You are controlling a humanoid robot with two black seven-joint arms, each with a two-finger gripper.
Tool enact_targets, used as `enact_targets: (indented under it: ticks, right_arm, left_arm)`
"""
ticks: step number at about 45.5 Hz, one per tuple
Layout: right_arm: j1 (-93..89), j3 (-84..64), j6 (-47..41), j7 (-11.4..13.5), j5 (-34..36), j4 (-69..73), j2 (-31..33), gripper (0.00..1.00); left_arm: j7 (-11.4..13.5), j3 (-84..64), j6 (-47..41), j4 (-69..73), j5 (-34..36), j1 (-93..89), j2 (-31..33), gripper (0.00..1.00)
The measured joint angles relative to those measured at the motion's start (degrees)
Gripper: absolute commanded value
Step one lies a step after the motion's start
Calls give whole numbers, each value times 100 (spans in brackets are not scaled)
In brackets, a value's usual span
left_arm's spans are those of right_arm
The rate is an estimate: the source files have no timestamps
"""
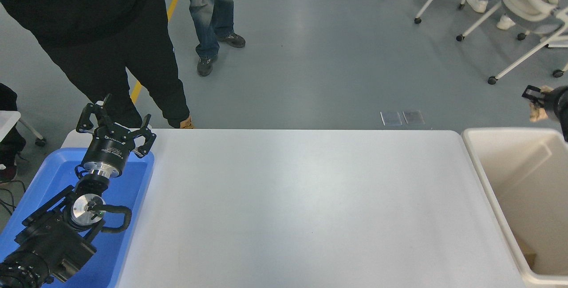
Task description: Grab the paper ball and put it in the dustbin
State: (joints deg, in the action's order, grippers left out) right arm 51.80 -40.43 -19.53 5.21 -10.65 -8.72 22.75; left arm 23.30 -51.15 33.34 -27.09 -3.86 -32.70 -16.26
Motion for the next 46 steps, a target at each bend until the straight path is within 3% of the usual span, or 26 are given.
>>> enact_targets:
  ticks: [29,30,32,34,37,46]
  right_arm:
    - [-1552,956,929,248,82,-122,-232,0]
    - [-1570,967,936,251,88,-122,-240,2]
    - [-1603,992,952,254,105,-122,-257,24]
    - [-1627,1008,961,257,120,-122,-269,50]
    - [-1658,1026,979,258,142,-117,-295,98]
    - [-1690,1008,1013,260,169,-64,-363,100]
  left_arm:
    - [0,0,5,1,0,0,0,99]
    - [-1,0,5,1,0,0,0,99]
    - [0,0,5,1,0,1,0,99]
    - [-1,0,5,1,0,0,0,99]
    - [-1,0,6,1,0,0,0,99]
    - [-1,0,6,2,-1,0,0,99]
